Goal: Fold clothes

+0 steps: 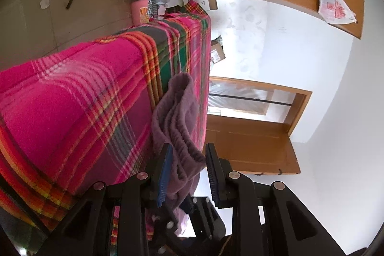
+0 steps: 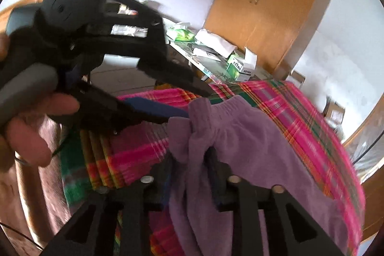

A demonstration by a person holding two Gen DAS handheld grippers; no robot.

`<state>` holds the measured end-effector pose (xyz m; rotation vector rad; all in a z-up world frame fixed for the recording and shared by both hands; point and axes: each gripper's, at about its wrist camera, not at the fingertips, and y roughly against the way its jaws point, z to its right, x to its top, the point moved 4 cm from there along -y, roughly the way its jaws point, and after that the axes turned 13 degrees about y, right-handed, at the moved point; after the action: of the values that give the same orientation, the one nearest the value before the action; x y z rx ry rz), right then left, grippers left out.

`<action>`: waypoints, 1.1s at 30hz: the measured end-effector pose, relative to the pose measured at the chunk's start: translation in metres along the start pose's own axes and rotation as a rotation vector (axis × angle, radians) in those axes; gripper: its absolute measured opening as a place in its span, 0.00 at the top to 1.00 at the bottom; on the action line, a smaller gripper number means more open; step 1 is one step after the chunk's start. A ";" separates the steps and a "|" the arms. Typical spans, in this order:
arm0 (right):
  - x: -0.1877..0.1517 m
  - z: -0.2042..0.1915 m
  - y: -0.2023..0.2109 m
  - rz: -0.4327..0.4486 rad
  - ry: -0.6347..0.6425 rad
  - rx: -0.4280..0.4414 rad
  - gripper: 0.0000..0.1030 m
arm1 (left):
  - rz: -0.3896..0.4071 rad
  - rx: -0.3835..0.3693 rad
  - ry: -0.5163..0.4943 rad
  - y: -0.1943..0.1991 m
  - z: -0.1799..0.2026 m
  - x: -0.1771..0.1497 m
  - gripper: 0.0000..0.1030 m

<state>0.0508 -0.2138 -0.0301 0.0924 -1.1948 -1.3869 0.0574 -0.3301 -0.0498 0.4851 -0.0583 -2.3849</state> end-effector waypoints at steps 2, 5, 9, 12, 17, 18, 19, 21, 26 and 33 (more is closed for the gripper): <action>-0.001 0.004 0.004 0.026 -0.015 -0.015 0.92 | 0.003 -0.009 -0.017 0.002 0.005 0.002 0.73; -0.004 0.016 0.015 0.089 -0.077 -0.010 0.93 | -0.008 -0.030 -0.021 0.001 0.009 0.004 0.73; -0.008 0.024 0.024 0.139 -0.114 0.005 0.93 | -0.047 -0.016 -0.029 -0.012 0.012 0.004 0.73; -0.010 0.026 0.028 0.165 -0.128 0.020 0.93 | -0.082 -0.021 -0.026 -0.022 0.013 0.004 0.73; -0.012 0.032 0.035 0.200 -0.159 0.051 0.93 | -0.085 -0.076 0.035 -0.030 0.009 0.010 0.73; -0.012 0.032 0.034 0.195 -0.156 0.054 0.93 | -0.090 -0.070 0.036 -0.033 0.009 0.010 0.73; -0.012 0.030 0.035 0.194 -0.154 0.056 0.93 | -0.092 -0.063 0.028 -0.035 0.011 0.009 0.73; -0.011 0.029 0.038 0.202 -0.153 0.042 0.93 | -0.111 -0.046 0.013 -0.039 0.014 0.008 0.73; -0.011 0.031 0.039 0.220 -0.151 0.042 0.93 | -0.139 0.007 -0.009 -0.046 0.017 0.009 0.65; -0.007 0.022 0.035 0.200 -0.100 0.042 0.93 | -0.210 0.141 -0.071 -0.068 0.023 0.014 0.59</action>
<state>0.0617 -0.1855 -0.0006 -0.0665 -1.2805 -1.2027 -0.0035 -0.2900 -0.0447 0.4927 -0.2188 -2.6155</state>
